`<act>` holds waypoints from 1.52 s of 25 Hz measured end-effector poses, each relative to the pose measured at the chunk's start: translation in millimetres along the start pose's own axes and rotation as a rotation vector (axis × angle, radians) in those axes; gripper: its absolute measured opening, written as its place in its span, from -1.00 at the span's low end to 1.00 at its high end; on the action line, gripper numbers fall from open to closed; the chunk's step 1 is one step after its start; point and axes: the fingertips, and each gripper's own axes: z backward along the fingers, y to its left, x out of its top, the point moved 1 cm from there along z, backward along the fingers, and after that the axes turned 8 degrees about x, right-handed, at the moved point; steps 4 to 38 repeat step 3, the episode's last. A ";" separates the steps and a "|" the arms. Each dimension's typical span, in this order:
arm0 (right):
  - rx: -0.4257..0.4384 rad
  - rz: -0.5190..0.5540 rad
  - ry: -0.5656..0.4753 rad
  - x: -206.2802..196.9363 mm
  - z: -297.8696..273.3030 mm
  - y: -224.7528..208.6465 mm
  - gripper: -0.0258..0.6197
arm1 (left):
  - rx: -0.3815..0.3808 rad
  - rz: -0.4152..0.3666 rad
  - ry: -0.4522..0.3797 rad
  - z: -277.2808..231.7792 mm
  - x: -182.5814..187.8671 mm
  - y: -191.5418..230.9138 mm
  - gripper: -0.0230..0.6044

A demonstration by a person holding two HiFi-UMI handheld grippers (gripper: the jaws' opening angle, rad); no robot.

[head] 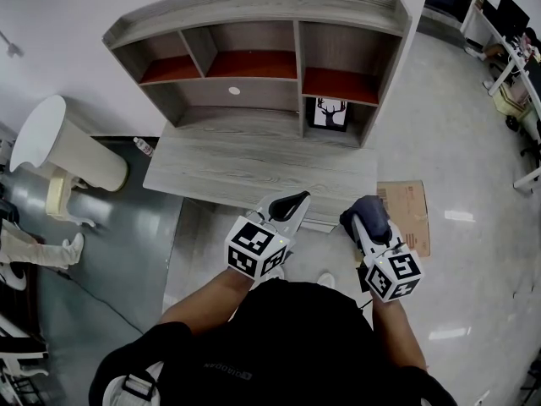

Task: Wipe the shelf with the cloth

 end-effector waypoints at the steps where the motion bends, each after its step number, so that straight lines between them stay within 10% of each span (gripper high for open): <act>1: -0.001 0.000 0.000 0.0 0.9 -0.3 -0.63 | 0.000 0.000 -0.001 0.1 0.3 -0.9 -0.90; 38: -0.003 0.000 -0.001 -0.1 2.8 -0.8 -0.63 | -0.001 0.000 -0.003 0.4 0.7 -2.6 -0.90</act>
